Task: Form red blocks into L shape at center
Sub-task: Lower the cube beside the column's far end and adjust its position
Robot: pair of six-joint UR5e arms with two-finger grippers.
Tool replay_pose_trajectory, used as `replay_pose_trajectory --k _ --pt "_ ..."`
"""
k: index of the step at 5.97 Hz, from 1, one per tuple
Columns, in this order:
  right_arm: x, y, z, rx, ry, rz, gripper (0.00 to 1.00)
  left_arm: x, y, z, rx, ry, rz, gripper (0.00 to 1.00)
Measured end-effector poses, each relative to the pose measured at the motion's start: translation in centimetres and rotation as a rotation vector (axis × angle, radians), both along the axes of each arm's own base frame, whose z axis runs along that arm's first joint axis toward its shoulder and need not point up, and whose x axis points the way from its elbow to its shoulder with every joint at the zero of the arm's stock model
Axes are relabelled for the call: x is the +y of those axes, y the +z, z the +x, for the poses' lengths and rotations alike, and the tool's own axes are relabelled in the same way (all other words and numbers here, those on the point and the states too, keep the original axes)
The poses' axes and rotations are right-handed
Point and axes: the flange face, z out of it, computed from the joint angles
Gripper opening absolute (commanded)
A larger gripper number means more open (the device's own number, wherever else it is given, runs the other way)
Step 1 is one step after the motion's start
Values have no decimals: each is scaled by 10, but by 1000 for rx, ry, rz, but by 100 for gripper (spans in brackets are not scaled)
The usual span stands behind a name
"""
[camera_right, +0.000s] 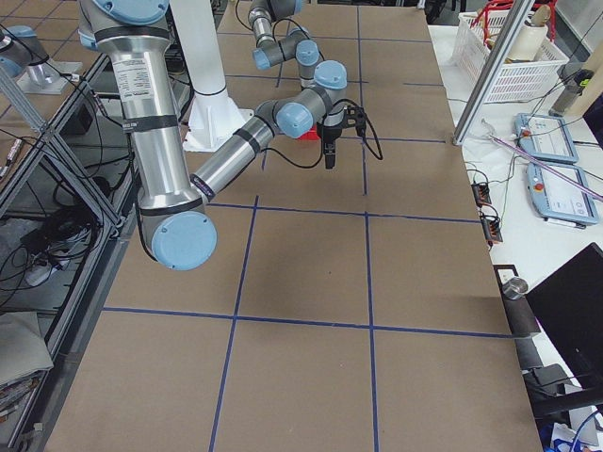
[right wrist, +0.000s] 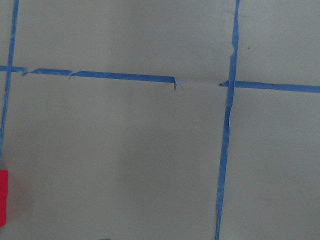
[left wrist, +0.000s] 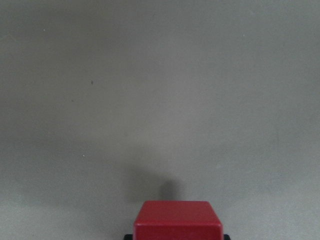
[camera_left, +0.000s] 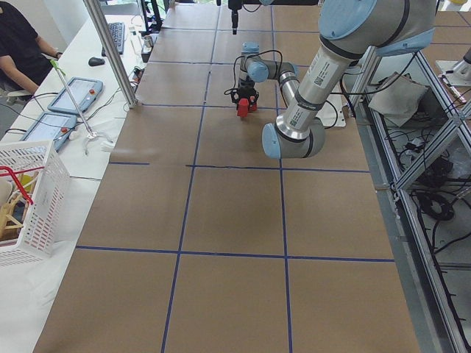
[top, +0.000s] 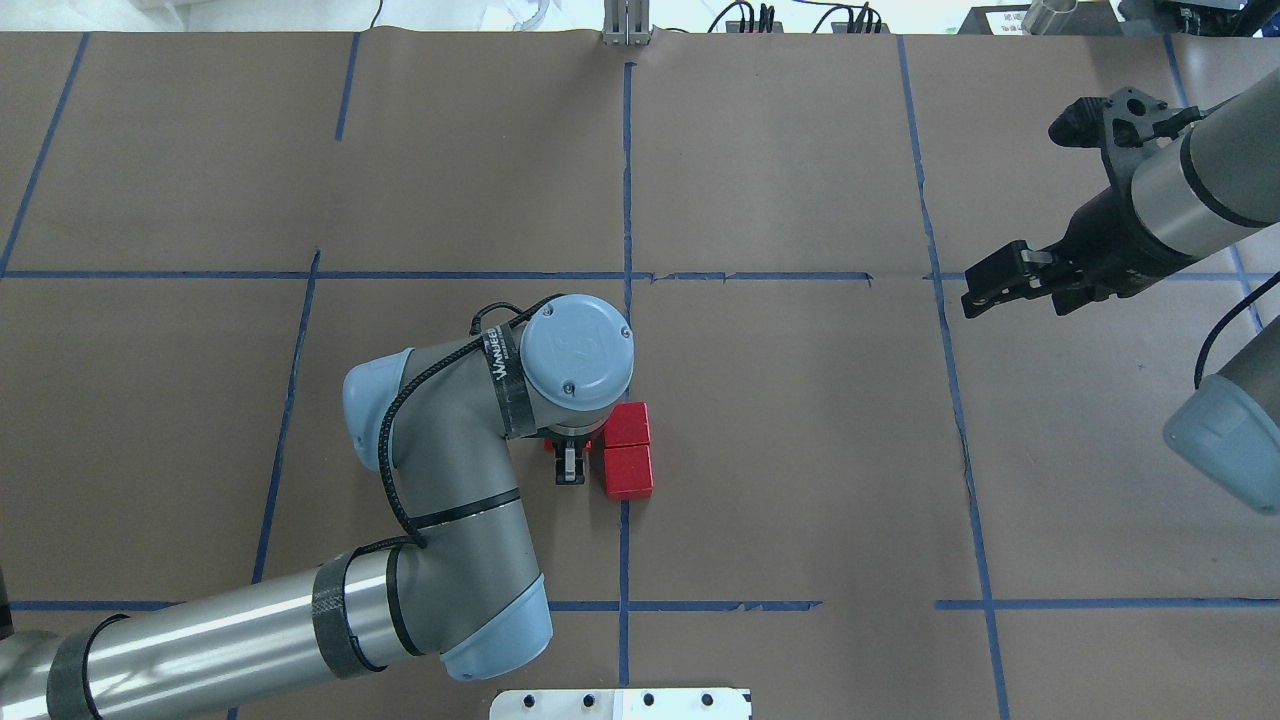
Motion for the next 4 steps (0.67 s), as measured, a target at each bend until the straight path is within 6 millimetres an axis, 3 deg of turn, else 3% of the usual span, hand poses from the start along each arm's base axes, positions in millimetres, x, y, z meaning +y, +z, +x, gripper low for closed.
replay_pose_trajectory --k 4 --pt "0 1 0 1 0 -1 100 8 1 8 10 16 7 5"
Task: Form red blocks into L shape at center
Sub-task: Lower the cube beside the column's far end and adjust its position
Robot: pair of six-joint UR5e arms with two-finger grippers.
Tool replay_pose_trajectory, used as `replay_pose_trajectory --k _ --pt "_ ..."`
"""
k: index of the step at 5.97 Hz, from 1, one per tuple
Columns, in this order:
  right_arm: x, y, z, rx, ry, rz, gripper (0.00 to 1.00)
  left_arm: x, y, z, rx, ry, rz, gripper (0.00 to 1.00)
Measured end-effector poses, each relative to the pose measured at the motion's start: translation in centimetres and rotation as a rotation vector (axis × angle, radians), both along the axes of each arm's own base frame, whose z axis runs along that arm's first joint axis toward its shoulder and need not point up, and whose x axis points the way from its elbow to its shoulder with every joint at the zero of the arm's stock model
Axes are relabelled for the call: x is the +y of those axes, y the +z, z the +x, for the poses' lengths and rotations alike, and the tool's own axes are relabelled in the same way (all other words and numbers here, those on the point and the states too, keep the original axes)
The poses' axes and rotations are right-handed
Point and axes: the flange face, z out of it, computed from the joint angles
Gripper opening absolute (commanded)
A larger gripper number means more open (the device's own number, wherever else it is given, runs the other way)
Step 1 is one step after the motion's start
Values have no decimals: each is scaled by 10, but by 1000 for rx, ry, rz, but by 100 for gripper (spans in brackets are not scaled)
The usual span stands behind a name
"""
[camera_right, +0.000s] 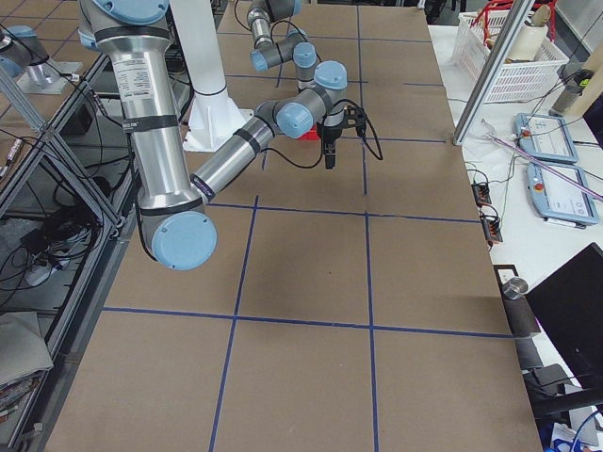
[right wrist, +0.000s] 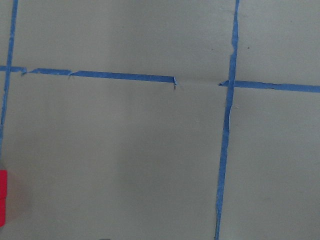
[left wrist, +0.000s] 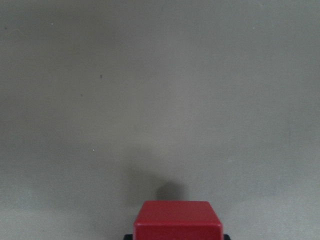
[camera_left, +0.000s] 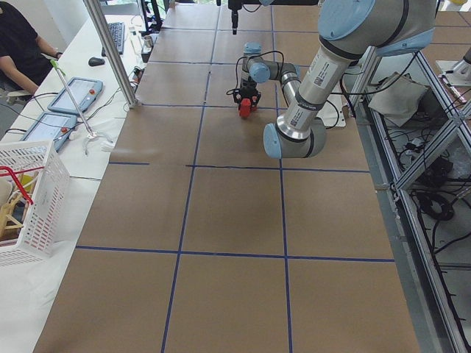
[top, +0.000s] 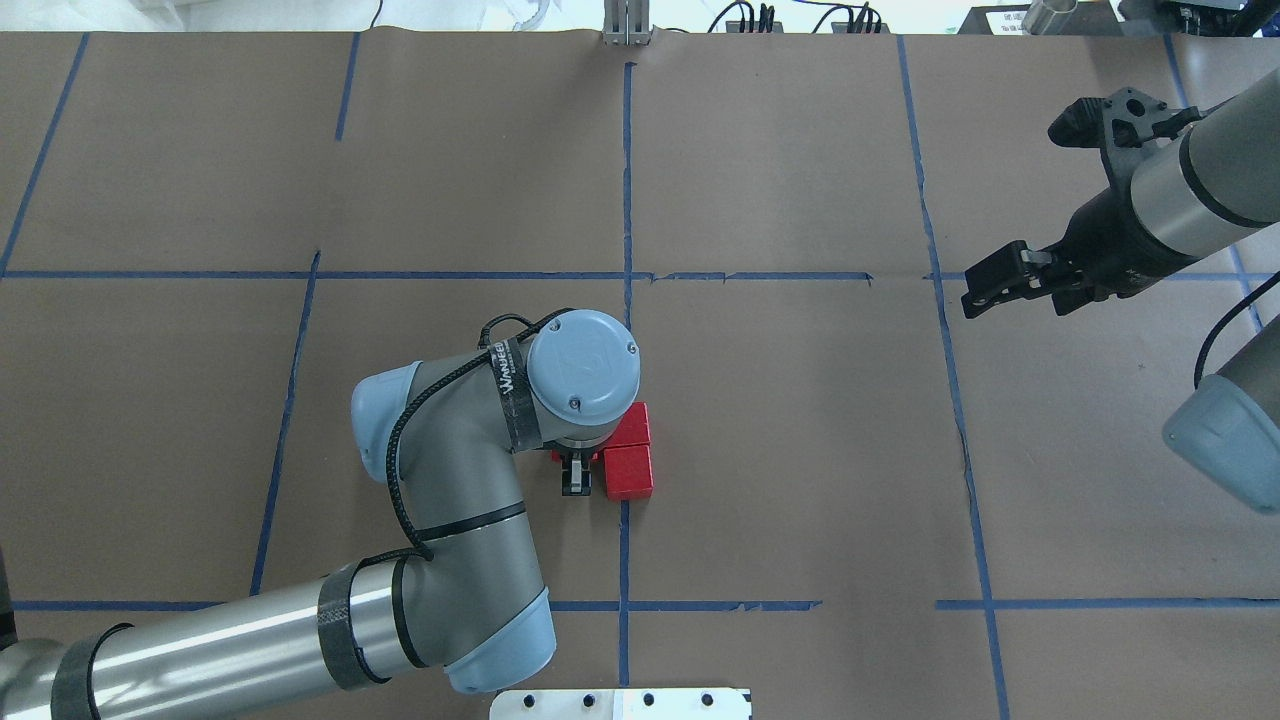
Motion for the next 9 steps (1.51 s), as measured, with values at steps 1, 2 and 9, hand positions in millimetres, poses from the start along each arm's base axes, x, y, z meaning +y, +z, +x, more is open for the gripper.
replay_pose_trajectory --k 1,2,9 --pt "0 0 0 0 0 1 100 0 1 1 -1 0 -1 5" --pt "0 0 0 -1 0 1 100 -1 4 3 -6 0 -2 6" --pt "0 -1 0 -1 0 1 100 -3 6 7 9 7 12 29"
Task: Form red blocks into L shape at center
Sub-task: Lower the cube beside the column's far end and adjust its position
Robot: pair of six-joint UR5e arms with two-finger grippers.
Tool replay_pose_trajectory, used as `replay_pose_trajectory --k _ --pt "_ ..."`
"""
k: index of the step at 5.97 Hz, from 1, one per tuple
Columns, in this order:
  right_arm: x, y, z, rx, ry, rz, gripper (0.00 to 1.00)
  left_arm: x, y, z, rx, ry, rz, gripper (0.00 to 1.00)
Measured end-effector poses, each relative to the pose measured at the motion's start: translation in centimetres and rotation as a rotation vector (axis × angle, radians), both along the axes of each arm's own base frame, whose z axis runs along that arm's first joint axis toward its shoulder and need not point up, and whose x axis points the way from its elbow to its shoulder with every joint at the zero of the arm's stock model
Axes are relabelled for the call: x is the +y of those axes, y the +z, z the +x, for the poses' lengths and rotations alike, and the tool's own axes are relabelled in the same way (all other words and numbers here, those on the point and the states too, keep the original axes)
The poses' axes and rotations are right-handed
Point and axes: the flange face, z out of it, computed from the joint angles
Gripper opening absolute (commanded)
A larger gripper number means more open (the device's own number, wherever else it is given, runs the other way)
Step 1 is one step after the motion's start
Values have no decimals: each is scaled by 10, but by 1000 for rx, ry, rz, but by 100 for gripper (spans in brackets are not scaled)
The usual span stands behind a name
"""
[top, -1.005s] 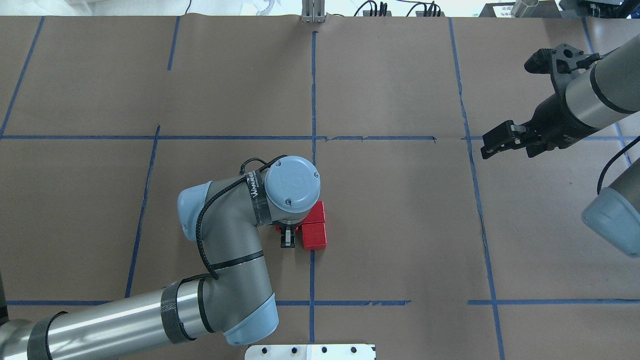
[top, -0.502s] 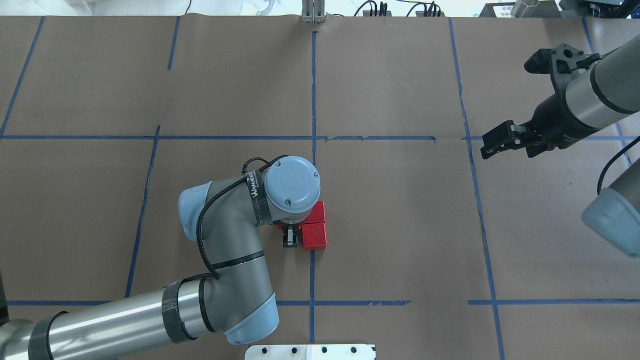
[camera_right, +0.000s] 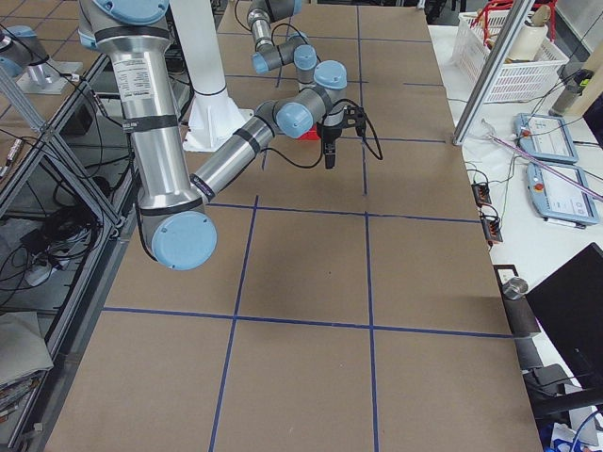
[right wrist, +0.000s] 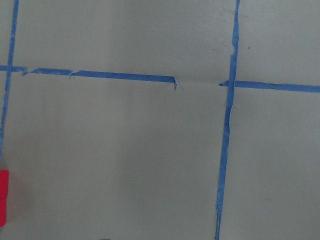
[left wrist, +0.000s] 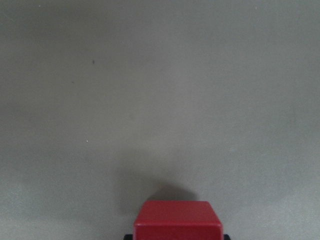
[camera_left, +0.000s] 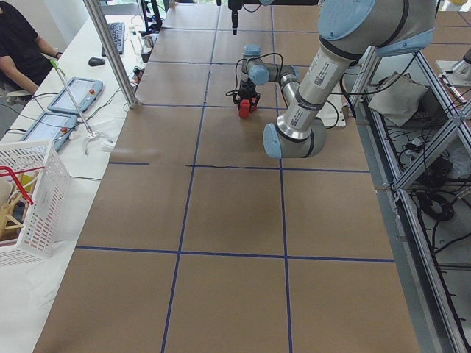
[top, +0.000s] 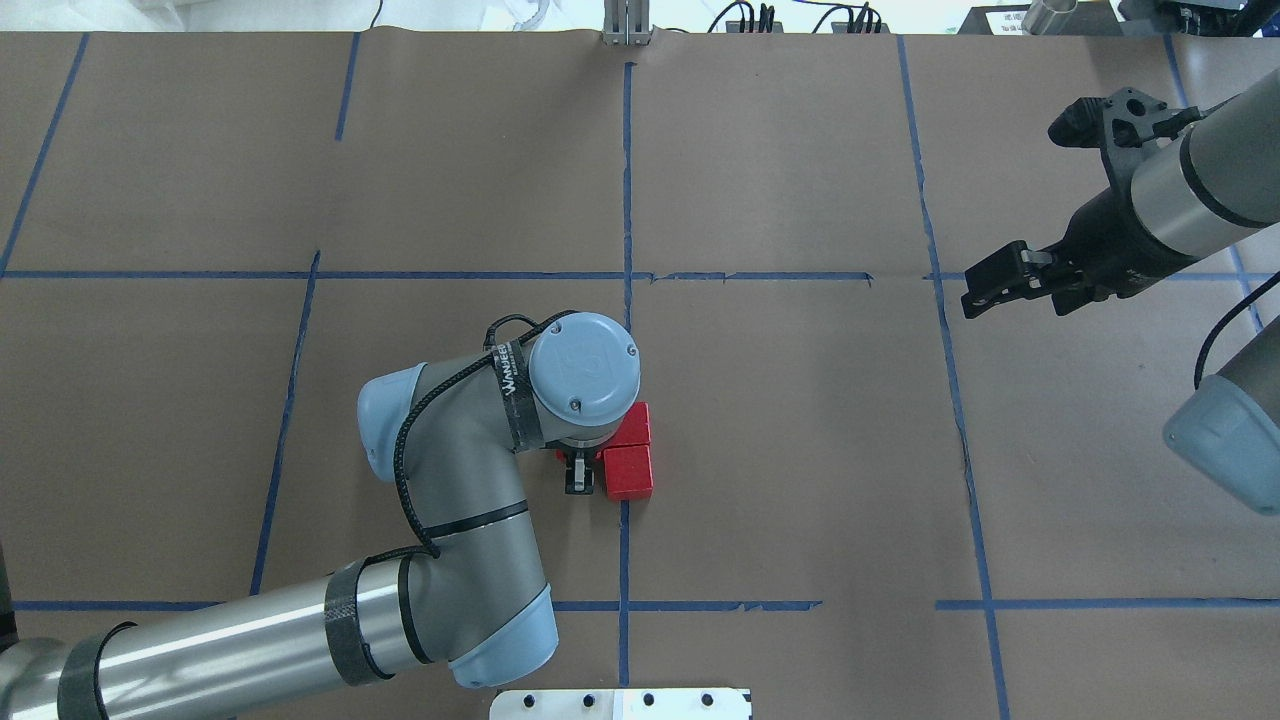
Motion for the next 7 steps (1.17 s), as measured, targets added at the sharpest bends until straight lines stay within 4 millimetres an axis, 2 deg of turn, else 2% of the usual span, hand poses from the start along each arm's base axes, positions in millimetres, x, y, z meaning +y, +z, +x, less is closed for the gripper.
replay_pose_trajectory --k 2,3,4,7 --pt "0 0 0 0 0 0 100 -2 1 0 2 -3 1 29" --pt "0 0 0 0 0 0 100 -4 0 -2 9 -6 4 32" --pt "0 0 0 0 0 0 100 -7 -1 -4 12 -11 6 99" --pt "0 0 0 0 -1 0 100 -12 -2 -7 10 18 39 100"
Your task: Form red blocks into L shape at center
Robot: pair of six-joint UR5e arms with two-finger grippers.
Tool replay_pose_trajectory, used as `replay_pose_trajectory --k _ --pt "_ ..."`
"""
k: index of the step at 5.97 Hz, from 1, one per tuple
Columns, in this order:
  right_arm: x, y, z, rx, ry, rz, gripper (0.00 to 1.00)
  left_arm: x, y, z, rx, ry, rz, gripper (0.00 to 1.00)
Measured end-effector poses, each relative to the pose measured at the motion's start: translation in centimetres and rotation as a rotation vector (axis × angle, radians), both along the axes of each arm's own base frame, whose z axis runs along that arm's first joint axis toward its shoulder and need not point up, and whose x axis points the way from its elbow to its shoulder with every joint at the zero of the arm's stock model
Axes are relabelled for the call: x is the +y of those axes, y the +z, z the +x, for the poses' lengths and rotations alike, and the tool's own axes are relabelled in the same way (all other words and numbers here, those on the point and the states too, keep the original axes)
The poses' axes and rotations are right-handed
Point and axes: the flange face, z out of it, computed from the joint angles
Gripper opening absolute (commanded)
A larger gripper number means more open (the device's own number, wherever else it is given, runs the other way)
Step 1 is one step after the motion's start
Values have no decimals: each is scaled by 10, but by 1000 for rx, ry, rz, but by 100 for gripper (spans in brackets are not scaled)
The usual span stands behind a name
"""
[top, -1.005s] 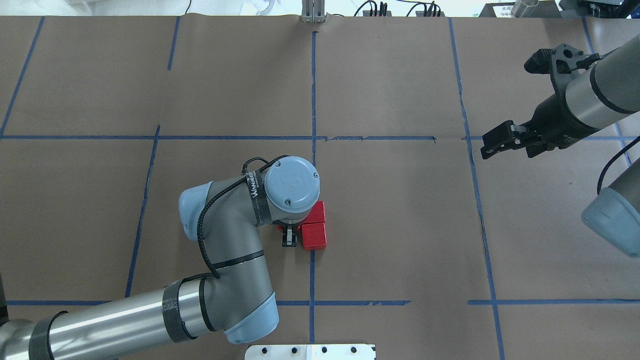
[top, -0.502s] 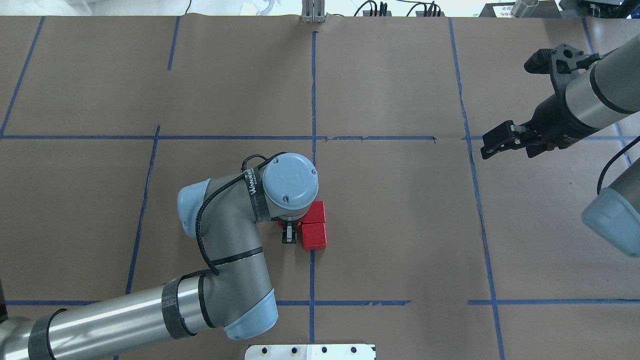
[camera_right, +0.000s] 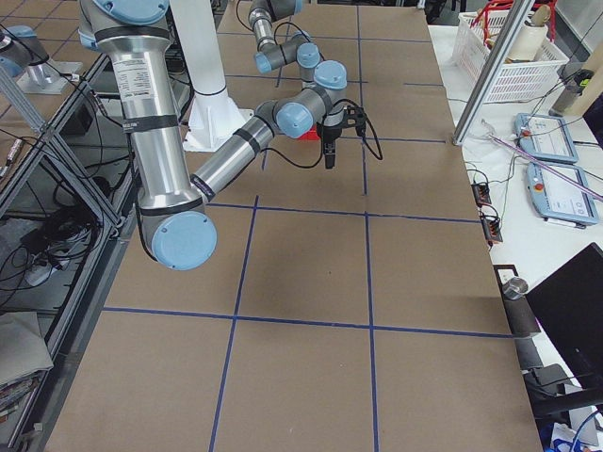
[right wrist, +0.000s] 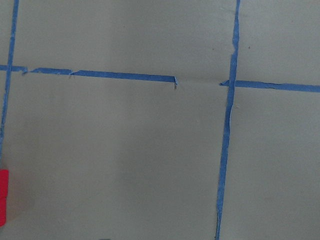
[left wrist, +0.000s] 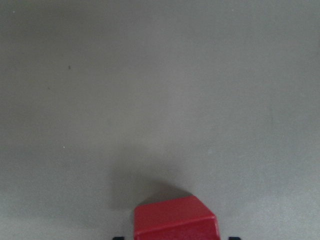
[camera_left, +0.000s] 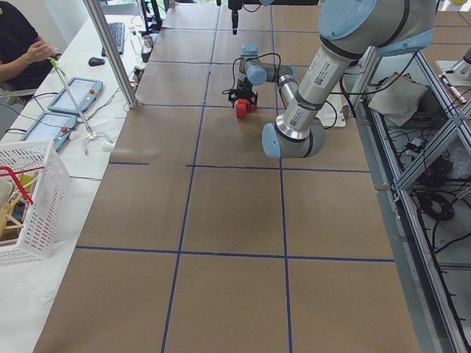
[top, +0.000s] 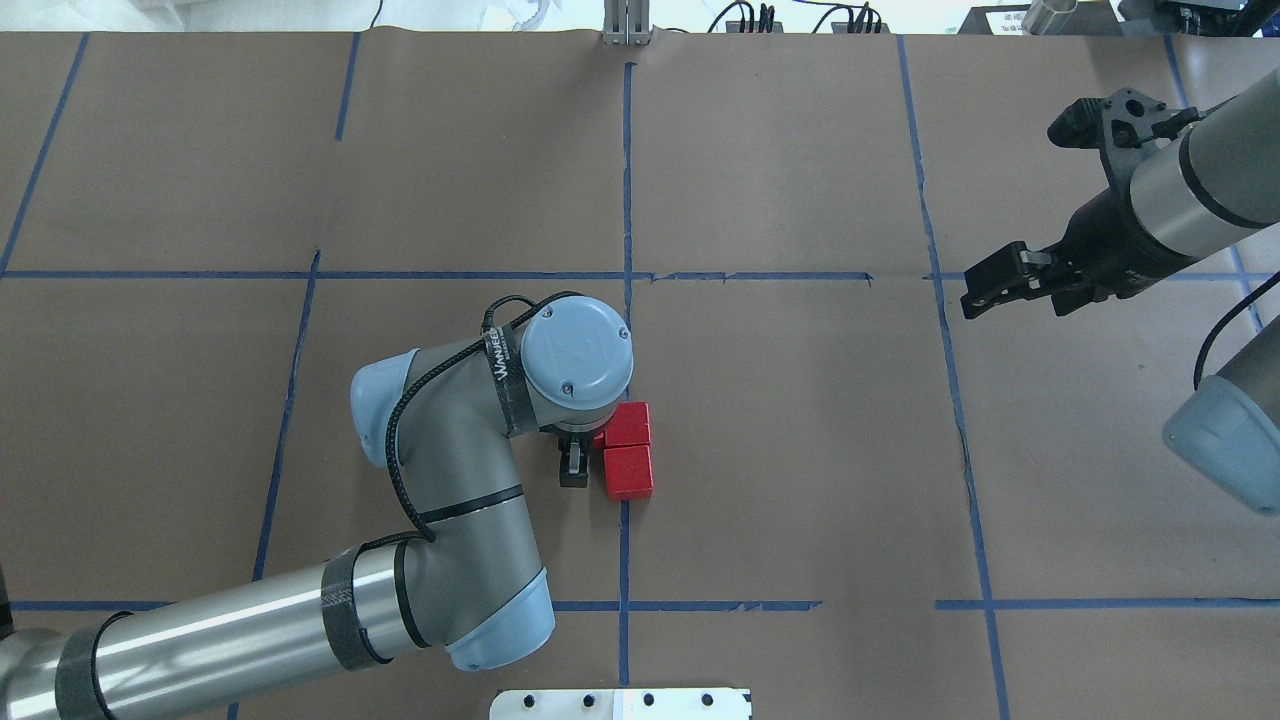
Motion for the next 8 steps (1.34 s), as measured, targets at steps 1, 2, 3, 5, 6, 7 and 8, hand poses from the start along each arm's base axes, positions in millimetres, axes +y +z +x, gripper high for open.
replay_pose_trajectory --k 1,2,3,5,6,7,8 --pt "0 0 0 0 0 0 100 1 -2 -1 4 4 2 100" --pt "0 0 0 0 0 1 100 2 -6 -5 10 19 12 100" --pt "0 0 0 0 1 2 100 5 -12 -14 14 45 32 100" --pt "2 2 5 2 4 -1 100 24 -32 -62 25 152 127 100" --pt "4 11 18 8 20 -15 100 32 -34 -99 35 236 209 100" --pt "2 24 41 17 55 -39 100 35 -27 -140 38 325 314 100" --pt "1 38 65 21 88 -70 100 32 -16 -172 18 417 426 100"
